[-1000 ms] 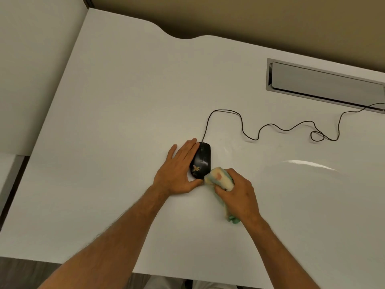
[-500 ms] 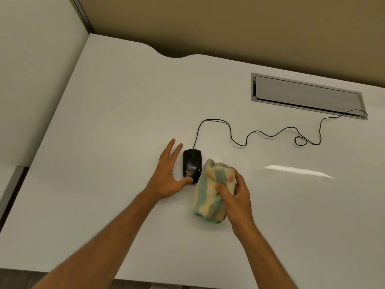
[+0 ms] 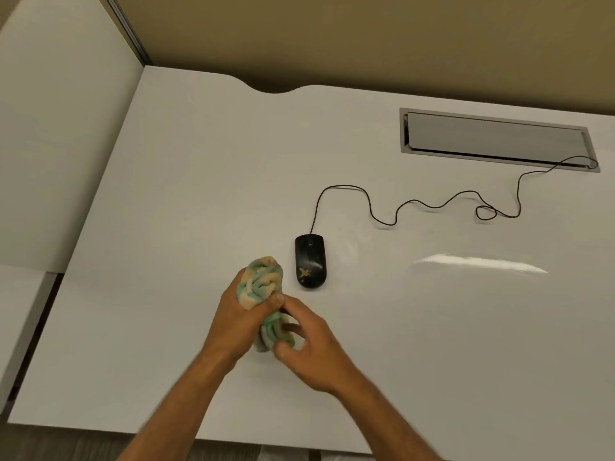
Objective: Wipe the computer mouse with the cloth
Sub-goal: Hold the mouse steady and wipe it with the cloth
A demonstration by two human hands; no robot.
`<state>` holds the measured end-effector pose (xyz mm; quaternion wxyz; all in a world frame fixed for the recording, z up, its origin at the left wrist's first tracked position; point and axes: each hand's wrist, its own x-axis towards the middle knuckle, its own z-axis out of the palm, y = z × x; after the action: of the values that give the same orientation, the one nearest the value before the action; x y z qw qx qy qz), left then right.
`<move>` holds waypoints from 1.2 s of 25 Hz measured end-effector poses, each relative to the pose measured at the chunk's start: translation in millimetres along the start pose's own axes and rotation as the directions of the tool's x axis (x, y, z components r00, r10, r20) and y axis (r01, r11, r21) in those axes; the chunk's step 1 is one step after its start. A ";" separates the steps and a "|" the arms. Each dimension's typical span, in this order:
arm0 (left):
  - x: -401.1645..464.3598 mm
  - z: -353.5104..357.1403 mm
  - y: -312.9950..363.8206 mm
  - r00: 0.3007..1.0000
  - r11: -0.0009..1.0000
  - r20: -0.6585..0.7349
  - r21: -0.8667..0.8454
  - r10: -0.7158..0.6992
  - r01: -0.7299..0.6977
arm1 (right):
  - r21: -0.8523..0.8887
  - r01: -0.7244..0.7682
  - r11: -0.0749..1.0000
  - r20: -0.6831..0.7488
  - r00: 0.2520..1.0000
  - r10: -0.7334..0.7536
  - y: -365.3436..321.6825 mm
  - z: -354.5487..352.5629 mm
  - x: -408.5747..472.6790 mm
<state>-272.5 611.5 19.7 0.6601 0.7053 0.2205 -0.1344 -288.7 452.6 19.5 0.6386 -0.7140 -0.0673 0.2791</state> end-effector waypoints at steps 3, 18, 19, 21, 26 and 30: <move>10.1 -11.2 1.2 0.992 0.980 -0.083 0.186 0.091 -0.074 | -0.006 -0.057 0.998 -0.240 0.969 0.054 3.0 -40.9 18.0; 93.5 36.4 -12.2 0.823 0.412 0.282 0.757 0.493 -0.507 | -0.835 0.040 0.549 0.040 0.999 -0.012 62.9 -119.9 100.4; 90.8 37.7 -15.9 0.827 0.411 0.300 0.756 0.475 -0.510 | -0.829 0.039 0.558 0.040 0.999 -0.010 63.3 -120.3 101.5; 88.2 39.0 -21.5 0.835 0.418 0.306 0.755 0.456 -0.505 | -0.816 0.039 0.577 0.044 0.999 -0.005 64.2 -120.9 103.5; 80.2 41.5 -32.5 0.805 0.318 0.343 0.789 0.483 -0.527 | -0.797 0.036 0.603 0.042 0.999 -0.005 68.2 -123.0 105.4; 71.3 32.8 -47.4 0.750 0.246 0.433 0.759 0.500 -0.603 | -0.797 0.038 0.602 0.035 0.999 -0.017 69.8 -124.0 105.8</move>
<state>-230.5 590.0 -58.9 0.2226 0.9589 -0.1746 -0.0218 -158.4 379.8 -76.3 0.2567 -0.9193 -0.2029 0.2186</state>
